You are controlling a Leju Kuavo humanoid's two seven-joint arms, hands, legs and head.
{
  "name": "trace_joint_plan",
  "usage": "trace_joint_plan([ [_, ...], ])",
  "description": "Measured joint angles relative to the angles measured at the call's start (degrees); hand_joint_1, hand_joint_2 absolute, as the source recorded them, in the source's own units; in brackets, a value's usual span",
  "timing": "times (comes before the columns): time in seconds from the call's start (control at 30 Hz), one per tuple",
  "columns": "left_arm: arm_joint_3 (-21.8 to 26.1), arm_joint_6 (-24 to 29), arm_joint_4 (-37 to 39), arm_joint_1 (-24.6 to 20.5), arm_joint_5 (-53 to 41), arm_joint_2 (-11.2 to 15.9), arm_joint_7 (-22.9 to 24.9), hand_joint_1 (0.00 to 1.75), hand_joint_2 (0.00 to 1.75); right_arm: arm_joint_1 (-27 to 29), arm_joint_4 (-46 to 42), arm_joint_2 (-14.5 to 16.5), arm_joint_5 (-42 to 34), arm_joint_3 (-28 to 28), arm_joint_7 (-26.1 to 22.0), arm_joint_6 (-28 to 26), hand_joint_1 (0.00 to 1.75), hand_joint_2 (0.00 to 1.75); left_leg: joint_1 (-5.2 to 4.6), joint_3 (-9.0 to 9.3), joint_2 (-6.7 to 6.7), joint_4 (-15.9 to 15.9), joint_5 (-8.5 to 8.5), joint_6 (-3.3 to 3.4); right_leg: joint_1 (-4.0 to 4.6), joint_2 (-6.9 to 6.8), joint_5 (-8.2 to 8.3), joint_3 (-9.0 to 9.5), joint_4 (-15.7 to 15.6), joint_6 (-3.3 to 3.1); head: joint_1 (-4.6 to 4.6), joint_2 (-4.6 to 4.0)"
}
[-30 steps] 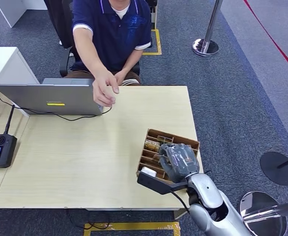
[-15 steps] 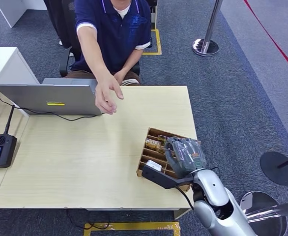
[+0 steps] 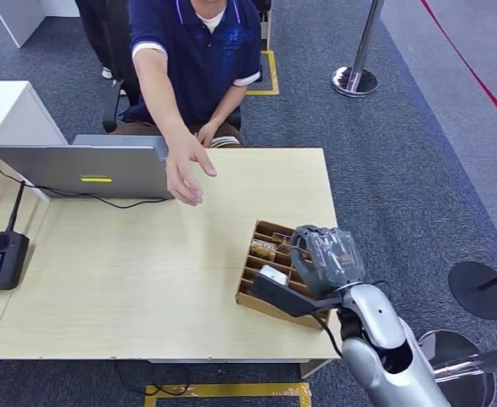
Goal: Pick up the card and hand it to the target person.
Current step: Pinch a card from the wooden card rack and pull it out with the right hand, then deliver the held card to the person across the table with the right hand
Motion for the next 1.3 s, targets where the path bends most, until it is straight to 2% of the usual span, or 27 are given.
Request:
trace_joint_plan([
  [0.1,-0.03,-0.51,0.00,-0.18,-0.97,0.04,-0.01,0.00,1.75,-2.21,4.56,0.65,-21.10,-0.89,-10.88,8.65,1.64,1.75,0.00,0.04,0.02,0.00,0.01,0.00,0.00,0.02,0.01,0.00,0.00,0.00,-0.05,0.00],
  [0.13,-0.04,-0.60,0.00,-0.22,-1.11,0.05,-0.01,0.00,1.75,-2.99,6.52,0.89,-26.93,-1.02,-12.65,9.27,1.64,1.75,0.00,0.06,-0.01,0.00,0.01,0.00,0.00,-0.01,0.01,0.00,0.00,0.00,-0.06,-0.01],
  [0.2,-0.04,-0.68,0.00,-0.21,-1.23,0.06,-0.01,0.00,1.75,-4.25,9.45,1.28,-31.65,-1.17,-13.91,9.31,1.64,1.75,0.00,0.05,-0.04,0.00,0.02,0.00,0.00,-0.05,0.01,0.01,0.00,0.00,-0.06,0.00],
  [0.33,-0.04,-0.68,0.00,-0.21,-1.23,0.07,-0.01,0.00,1.75,-5.15,11.87,1.61,-30.68,-1.22,-14.16,9.39,1.64,1.75,0.00,0.04,-0.02,0.01,0.02,0.00,0.00,-0.01,0.01,0.01,0.00,0.00,-0.04,-0.01],
  [0.47,-0.04,-0.72,0.00,-0.21,-1.32,0.06,0.01,0.00,1.75,-5.84,13.31,2.32,-35.15,-1.23,-15.98,10.51,1.64,1.75,0.00,0.02,-0.02,0.01,0.01,0.00,0.00,0.00,0.00,-0.01,0.00,0.00,-0.06,0.00],
  [0.63,-0.19,-0.76,0.00,-0.24,-1.55,0.05,0.13,0.00,1.75,-7.51,17.20,5.52,-41.50,-1.09,-18.74,11.08,1.64,1.75,0.02,0.03,-0.01,0.01,0.01,-0.01,0.02,0.00,0.00,-0.02,0.00,0.00,-0.06,-0.01],
  [0.83,-0.38,-0.87,0.00,-0.25,-2.23,0.05,0.31,0.00,1.75,-9.46,22.77,8.86,-46.13,-0.97,-19.73,10.80,1.64,1.75,0.02,0.03,-0.01,0.01,0.03,-0.02,0.02,0.01,0.01,-0.01,0.01,0.00,-0.06,0.00],
  [1.03,-0.39,-0.90,0.00,-0.25,-2.24,0.05,0.41,0.00,1.75,-10.57,26.81,10.82,-47.30,-0.96,-19.93,10.57,1.64,1.75,0.02,0.02,-0.02,0.01,0.02,-0.02,0.01,0.00,0.01,-0.01,0.01,0.00,-0.06,0.00],
  [1.3,-0.39,-0.90,0.00,-0.25,-2.24,0.05,0.44,0.00,1.75,-11.19,28.89,11.70,-47.57,-0.96,-20.31,10.23,1.64,1.75,0.02,0.02,-0.02,0.01,0.02,-0.02,0.01,0.00,0.01,-0.01,0.01,0.00,-0.05,-0.01],
])
